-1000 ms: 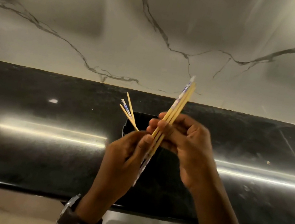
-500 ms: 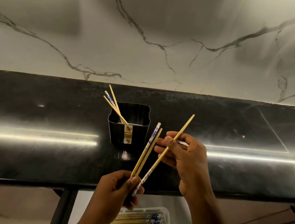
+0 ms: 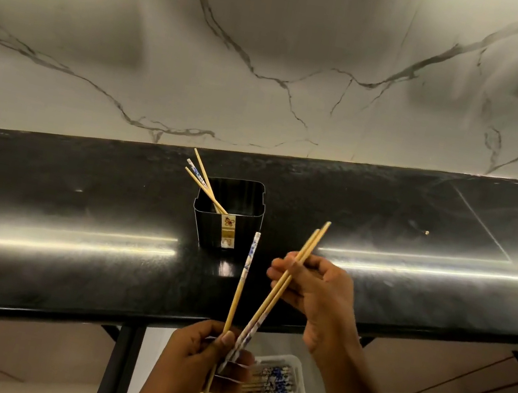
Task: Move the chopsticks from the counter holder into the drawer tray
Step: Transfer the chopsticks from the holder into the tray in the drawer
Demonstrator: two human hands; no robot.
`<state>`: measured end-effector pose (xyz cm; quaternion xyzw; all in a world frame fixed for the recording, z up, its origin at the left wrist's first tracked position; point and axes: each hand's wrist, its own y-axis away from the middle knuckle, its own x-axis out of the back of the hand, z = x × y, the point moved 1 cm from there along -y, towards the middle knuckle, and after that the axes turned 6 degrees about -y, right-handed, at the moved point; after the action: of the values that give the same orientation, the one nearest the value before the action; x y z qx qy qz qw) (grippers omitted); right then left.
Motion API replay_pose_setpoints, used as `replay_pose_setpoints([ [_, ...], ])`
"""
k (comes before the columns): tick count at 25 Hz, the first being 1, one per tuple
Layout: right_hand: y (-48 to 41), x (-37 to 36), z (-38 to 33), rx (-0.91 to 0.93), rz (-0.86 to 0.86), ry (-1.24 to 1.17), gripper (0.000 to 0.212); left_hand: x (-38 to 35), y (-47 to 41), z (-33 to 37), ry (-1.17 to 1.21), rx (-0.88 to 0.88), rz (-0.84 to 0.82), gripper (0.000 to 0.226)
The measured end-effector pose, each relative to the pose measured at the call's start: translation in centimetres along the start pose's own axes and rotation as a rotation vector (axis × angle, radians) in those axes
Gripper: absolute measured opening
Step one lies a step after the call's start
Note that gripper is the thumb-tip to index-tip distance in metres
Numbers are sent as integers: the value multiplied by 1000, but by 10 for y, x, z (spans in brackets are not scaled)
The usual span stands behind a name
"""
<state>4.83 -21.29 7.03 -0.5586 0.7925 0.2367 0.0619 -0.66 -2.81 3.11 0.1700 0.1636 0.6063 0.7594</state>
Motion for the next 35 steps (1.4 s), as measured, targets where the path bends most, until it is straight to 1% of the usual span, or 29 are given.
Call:
replay_pose_setpoints([
  [2, -4, 7, -3, 85, 115, -138, 19, 7, 3, -5, 125, 30, 34, 22],
  [4, -1, 12, -1, 136, 198, -307, 27, 10, 4, -8, 269, 62, 97, 23],
  [6, 8, 15, 10, 160, 254, -466, 35, 4, 3, -11, 387, 90, 134, 24],
  [8, 22, 14, 25, 147, 269, -557, 34, -8, 2, -13, 495, 117, 153, 24],
  [11, 41, 7, 49, 80, 246, -588, 27, -28, 0, -14, 614, 133, 207, 22],
  [14, 55, 0, 68, -24, 224, -559, 33, -41, -3, -13, 721, 90, 304, 25],
  [16, 60, -2, 83, -69, 177, -473, 38, -45, -5, -10, 784, 60, 362, 27],
  [17, 63, -2, 90, -73, 153, -407, 46, -47, -6, -9, 805, 45, 377, 28],
  [18, 65, -4, 96, -78, 133, -349, 62, -48, -6, -7, 821, 32, 384, 28],
  [19, 66, -4, 102, -88, 129, -320, 79, -49, -6, -7, 837, 29, 389, 28],
  [20, 66, -4, 107, -109, 129, -341, 89, -51, -6, -7, 871, 37, 398, 28],
  [21, 68, -5, 111, -137, 120, -388, 88, -51, -7, -10, 911, 58, 412, 28],
  [23, 71, -6, 121, -226, 95, -477, 78, -51, -9, -16, 983, 108, 450, 29],
  [26, 78, -4, 136, -296, 64, -475, 82, -45, -13, -24, 1041, 140, 513, 28],
  [27, 82, -2, 138, -325, 68, -462, 76, -40, -14, -26, 1032, 142, 540, 26],
  [28, 87, 2, 139, -357, 92, -446, 64, -35, -16, -27, 1024, 133, 567, 24],
  [30, 93, 13, 139, -383, 212, -362, 45, -24, -18, -28, 1003, 80, 613, 24],
  [31, 93, 21, 137, -353, 313, -316, 39, -19, -18, -28, 961, 39, 629, 26],
  [32, 91, 29, 133, -279, 384, -267, 34, -15, -19, -29, 885, -2, 634, 27],
  [33, 88, 32, 126, -181, 373, -168, 30, -14, -18, -29, 770, -36, 626, 27],
  [34, 84, 31, 117, -81, 302, -6, 26, -15, -17, -29, 626, -68, 598, 27],
  [35, 76, 25, 108, -1, 175, 183, 21, -20, -16, -31, 474, -99, 553, 26],
])
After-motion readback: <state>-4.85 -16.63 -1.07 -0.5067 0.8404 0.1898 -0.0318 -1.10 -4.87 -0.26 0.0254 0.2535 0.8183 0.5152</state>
